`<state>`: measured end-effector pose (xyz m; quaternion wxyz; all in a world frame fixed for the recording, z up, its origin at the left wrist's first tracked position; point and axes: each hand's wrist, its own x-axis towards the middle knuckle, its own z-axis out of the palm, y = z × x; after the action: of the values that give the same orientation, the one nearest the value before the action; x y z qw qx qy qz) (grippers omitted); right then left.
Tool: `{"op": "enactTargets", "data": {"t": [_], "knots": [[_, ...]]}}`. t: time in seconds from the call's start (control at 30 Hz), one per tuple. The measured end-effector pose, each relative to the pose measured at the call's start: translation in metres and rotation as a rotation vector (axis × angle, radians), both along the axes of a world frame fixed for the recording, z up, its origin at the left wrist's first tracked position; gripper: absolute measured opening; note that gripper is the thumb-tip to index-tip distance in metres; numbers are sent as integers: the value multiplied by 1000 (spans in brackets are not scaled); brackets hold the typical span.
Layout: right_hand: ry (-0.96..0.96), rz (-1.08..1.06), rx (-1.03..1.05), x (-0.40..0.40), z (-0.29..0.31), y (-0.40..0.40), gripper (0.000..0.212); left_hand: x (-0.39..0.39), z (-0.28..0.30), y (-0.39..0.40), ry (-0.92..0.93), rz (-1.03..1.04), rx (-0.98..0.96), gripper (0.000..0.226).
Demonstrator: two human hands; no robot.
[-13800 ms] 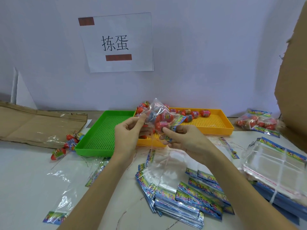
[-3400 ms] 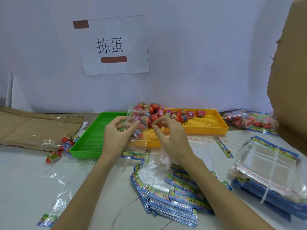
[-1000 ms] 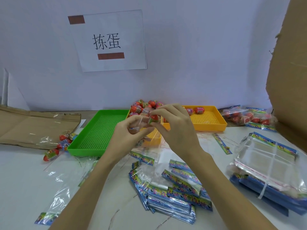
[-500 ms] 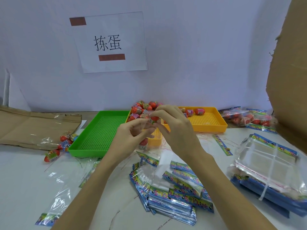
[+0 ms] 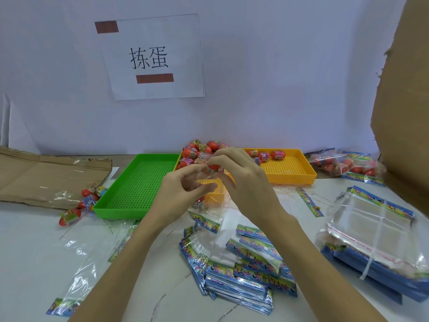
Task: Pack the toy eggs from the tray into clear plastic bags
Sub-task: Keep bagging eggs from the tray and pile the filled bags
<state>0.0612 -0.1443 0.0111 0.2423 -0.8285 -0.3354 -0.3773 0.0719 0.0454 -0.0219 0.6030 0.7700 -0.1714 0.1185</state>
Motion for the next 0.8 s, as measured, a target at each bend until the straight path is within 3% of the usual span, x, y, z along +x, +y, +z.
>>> {"op": "enactTargets", "data": {"t": [0.33, 0.53, 0.8], "knots": [[288, 92, -8, 3, 2, -9, 23, -2, 1, -1, -9, -55, 8, 43], [366, 91, 20, 7, 3, -12, 21, -7, 5, -8, 119, -73, -168, 42], [436, 169, 58, 7, 3, -14, 21, -11, 9, -9, 168, -68, -232, 35]]}}
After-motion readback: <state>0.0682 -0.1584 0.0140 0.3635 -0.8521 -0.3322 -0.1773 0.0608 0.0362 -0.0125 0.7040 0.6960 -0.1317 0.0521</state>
